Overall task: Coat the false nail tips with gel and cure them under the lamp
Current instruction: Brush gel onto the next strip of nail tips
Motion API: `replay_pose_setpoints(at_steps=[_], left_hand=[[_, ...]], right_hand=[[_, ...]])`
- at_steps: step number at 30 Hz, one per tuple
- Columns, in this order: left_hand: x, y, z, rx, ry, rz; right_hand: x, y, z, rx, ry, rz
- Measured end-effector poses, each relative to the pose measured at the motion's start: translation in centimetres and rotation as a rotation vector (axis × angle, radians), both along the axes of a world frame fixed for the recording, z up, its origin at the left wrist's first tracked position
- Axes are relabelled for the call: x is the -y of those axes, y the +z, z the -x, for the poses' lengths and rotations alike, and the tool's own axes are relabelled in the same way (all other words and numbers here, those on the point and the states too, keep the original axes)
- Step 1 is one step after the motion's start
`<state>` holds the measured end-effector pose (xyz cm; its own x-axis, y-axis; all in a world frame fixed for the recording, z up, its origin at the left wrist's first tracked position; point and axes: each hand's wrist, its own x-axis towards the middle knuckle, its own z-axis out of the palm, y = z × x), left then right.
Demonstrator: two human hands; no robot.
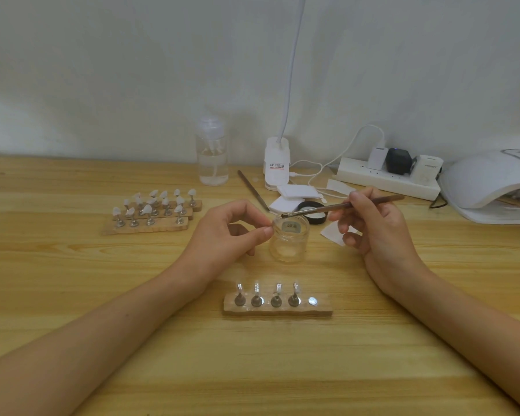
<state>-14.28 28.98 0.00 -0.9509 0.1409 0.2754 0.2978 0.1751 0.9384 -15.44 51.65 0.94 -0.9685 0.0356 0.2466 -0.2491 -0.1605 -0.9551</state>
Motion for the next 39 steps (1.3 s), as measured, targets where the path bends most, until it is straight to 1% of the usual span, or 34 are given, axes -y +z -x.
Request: replay_pose_setpoints(at_steps=[3,7,9,11,13,17,20,24,28,30,34,37,39], left_hand=[[0.00,0.01,0.01,0.006,0.003,0.009],[0.06,-0.08,0.01,0.014,0.005,0.012],[0.07,-0.11,0.05,0.024,0.002,0.015],[0.09,-0.13,0.08,0.029,-0.002,0.019],[0.10,-0.15,0.07,0.030,-0.007,0.019],[0.07,-0.14,0.02,0.033,-0.009,0.012],[0.07,-0.12,0.00,0.034,-0.013,0.008],[0.01,-0.10,0.00,0.036,-0.018,-0.002],[0.02,-0.11,0.02,0.039,-0.021,-0.009],[0.04,-0.11,0.05,0.041,-0.021,-0.012],[0.05,-0.10,0.00,0.043,-0.022,-0.015],[0.05,-0.09,0.03,0.045,-0.021,-0.013],[0.01,-0.05,0.03,0.047,-0.024,-0.015]], right_hand=[[0.21,0.07,-0.19,-0.035,0.064,-0.036],[0.01,-0.06,0.02,-0.011,-0.012,-0.041],[-0.02,0.07,0.01,-0.021,0.010,-0.019],[0.15,0.10,-0.07,-0.030,0.043,-0.045],[0.23,0.03,-0.01,-0.012,0.027,-0.064],[0.00,0.13,0.06,-0.016,0.018,-0.009],[0.18,0.13,-0.09,-0.022,0.056,-0.044],[-0.01,0.01,0.01,-0.006,0.004,-0.034],[0.22,0.12,-0.24,-0.041,0.043,-0.067],[0.21,0.03,-0.16,-0.025,0.020,-0.081],[-0.01,0.15,-0.07,-0.011,0.008,-0.012],[0.24,0.24,-0.27,-0.024,0.044,-0.056],[0.24,0.10,-0.17,-0.007,0.013,-0.076]])
